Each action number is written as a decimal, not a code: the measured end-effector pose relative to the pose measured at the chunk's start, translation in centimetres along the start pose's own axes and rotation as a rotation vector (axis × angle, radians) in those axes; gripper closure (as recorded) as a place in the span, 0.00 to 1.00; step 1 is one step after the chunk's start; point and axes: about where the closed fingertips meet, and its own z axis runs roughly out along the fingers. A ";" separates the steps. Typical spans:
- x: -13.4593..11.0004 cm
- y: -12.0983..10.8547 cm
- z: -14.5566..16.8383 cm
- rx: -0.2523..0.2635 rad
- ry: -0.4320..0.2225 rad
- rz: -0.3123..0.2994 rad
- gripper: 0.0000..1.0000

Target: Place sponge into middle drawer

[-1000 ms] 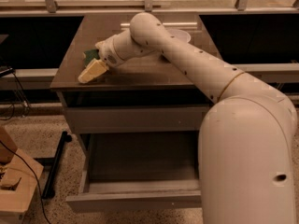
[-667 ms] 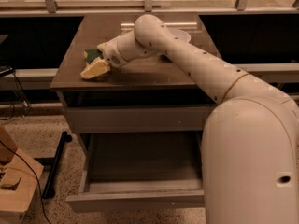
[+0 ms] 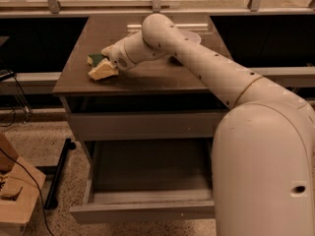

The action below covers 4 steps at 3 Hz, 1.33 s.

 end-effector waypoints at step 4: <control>-1.9 3.4 -3.1 0.062 -0.039 -0.063 1.00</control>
Offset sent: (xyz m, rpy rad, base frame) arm -0.1429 -0.0900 0.1985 0.1856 -0.4485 -0.0266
